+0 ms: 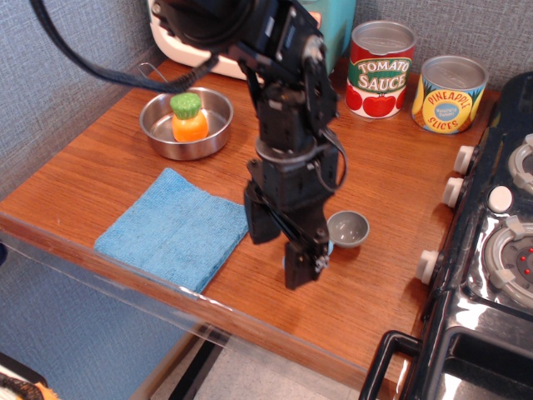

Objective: Move the blue spoon to the other side of the blue rag.

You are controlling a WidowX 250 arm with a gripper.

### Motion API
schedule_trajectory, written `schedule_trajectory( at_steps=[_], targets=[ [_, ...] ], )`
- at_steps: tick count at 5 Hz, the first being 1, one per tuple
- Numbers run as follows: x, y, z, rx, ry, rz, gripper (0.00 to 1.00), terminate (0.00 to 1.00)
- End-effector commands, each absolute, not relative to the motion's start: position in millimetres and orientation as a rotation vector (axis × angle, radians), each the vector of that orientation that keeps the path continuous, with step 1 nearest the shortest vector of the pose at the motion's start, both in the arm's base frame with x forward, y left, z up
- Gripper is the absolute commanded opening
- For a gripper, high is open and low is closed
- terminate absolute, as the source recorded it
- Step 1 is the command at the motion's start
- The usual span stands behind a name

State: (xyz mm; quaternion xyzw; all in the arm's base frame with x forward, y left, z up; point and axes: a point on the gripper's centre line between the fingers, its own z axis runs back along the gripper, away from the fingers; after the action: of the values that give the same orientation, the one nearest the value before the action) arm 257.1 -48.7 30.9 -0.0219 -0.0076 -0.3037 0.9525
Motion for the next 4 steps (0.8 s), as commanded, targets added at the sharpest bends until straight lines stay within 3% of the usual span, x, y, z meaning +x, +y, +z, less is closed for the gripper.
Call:
schedule_trajectory(
  at_steps=[1,2,3,4],
  targets=[
    [270.9,-42.5,14.6,0.052,0.008,-0.604,1.00,0.00],
    [276.5,-39.8,6.1,0.064,0.021,-0.578,1.00,0.00],
    [278.8,-37.3,7.4,0.049,0.012,-0.555,0.00,0.00],
    [279.1,-33.2,20.9,0.019,-0.023,-0.545,0.00,0.00]
  ],
)
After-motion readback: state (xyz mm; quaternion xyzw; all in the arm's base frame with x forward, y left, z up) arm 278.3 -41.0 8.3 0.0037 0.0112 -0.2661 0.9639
